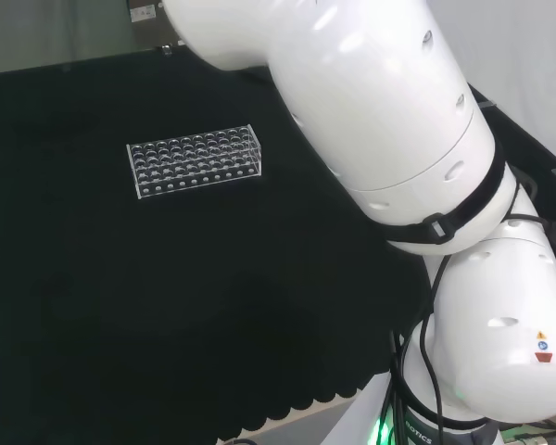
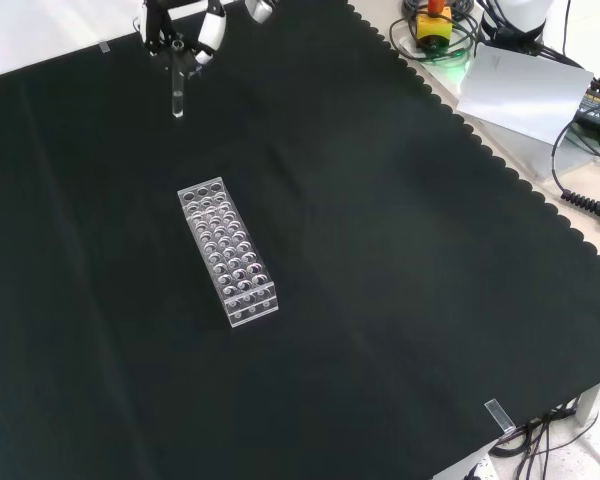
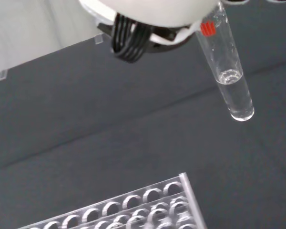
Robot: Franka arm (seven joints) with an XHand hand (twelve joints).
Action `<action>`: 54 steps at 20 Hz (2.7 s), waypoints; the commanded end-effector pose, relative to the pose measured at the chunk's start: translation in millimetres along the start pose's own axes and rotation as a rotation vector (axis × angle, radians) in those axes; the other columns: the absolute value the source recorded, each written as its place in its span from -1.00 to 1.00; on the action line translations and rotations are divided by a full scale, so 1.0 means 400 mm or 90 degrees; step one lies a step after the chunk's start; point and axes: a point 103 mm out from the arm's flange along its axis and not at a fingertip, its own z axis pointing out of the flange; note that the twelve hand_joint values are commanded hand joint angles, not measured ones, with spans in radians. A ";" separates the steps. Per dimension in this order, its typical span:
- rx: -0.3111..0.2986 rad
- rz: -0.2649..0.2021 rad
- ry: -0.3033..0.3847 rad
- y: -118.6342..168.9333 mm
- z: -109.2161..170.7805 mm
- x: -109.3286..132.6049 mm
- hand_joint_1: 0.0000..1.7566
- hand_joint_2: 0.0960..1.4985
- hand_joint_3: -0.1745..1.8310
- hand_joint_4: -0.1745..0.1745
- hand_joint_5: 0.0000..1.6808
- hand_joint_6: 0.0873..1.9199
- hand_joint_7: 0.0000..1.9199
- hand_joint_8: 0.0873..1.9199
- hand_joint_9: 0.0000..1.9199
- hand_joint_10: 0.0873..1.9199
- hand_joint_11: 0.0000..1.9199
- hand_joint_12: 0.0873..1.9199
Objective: Put the test tube back in the rack.
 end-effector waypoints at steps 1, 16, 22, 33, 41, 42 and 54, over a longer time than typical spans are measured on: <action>0.029 -0.015 0.055 0.007 0.058 0.056 0.38 -0.17 -0.18 -1.00 0.50 -0.35 0.71 -0.44 0.57 -0.39 -0.06 0.22; 0.073 -0.024 0.067 0.058 0.205 0.083 0.38 -0.17 -0.18 -1.00 0.50 -0.36 0.71 -0.44 0.57 -0.39 -0.06 0.22; 0.087 -0.015 0.074 0.076 0.243 0.077 0.38 -0.17 -0.18 -1.00 0.50 -0.36 0.71 -0.44 0.57 -0.39 -0.06 0.22; 0.100 0.002 0.072 0.112 0.272 0.056 0.38 -0.17 -0.18 -1.00 0.50 -0.36 0.71 -0.44 0.57 -0.39 -0.06 0.23; 0.101 0.027 0.079 0.130 0.272 0.007 0.38 -0.17 -0.18 -1.00 0.50 -0.36 0.72 -0.44 0.57 -0.39 -0.06 0.23; 0.103 0.030 0.080 0.130 0.273 0.004 0.38 -0.17 -0.18 -1.00 0.50 -0.36 0.72 -0.44 0.57 -0.39 -0.06 0.23; 0.111 0.017 0.079 0.146 0.290 0.029 0.38 -0.18 -0.18 -1.00 0.50 -0.36 0.72 -0.43 0.57 -0.39 -0.06 0.23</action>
